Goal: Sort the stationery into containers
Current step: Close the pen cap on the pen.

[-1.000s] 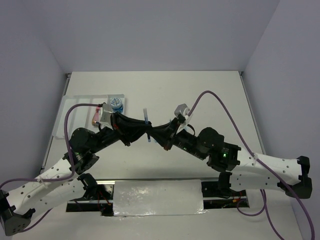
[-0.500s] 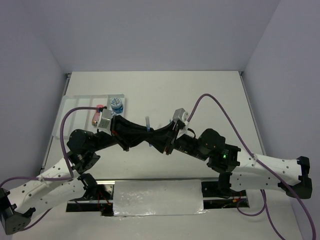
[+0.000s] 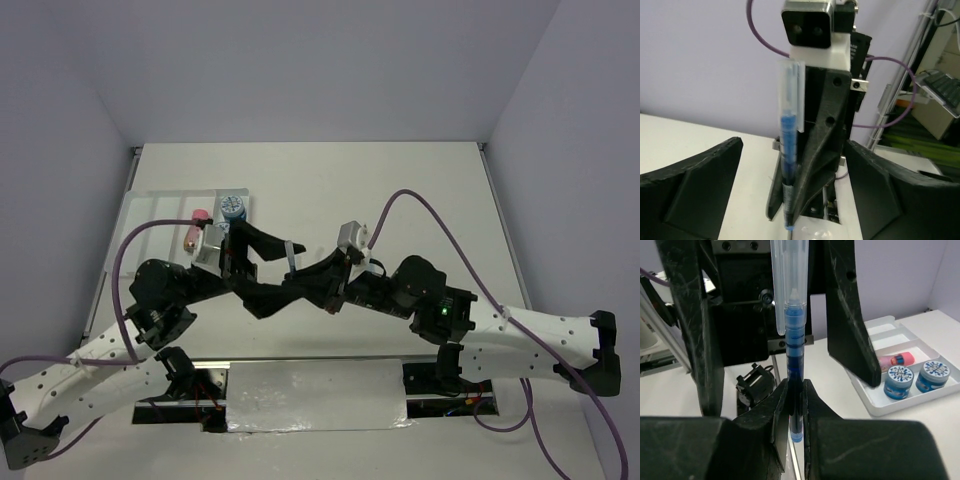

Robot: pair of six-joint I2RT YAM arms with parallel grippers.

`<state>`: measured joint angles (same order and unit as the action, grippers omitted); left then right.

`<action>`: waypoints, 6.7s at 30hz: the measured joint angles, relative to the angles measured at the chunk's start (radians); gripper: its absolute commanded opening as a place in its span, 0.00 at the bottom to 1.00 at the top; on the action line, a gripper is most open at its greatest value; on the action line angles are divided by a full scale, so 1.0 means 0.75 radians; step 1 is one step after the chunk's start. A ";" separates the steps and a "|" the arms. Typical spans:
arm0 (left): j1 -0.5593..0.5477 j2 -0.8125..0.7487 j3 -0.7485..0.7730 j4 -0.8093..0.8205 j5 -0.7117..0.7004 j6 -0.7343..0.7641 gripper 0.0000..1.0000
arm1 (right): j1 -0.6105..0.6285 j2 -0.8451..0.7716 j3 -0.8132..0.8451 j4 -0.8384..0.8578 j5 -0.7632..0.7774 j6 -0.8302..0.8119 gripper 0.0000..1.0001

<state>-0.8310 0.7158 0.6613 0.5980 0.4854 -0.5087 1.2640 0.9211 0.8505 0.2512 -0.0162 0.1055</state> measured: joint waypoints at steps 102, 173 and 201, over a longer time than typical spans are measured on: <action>-0.352 0.123 0.377 -0.634 -0.891 -0.014 0.45 | -0.334 0.020 0.128 -0.453 -0.500 0.144 0.00; -0.356 0.328 0.667 -0.728 -0.739 0.102 0.00 | -0.434 -0.221 0.006 -0.325 -0.488 0.201 0.00; -0.334 0.239 0.570 -0.638 -0.803 0.099 0.02 | -0.519 -0.025 0.084 -0.226 -0.789 0.262 0.00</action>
<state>-1.0817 0.8951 1.0889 0.1192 -0.1169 -0.4347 0.8745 0.9024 0.9134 0.0818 -0.6083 0.3023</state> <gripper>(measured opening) 0.236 0.187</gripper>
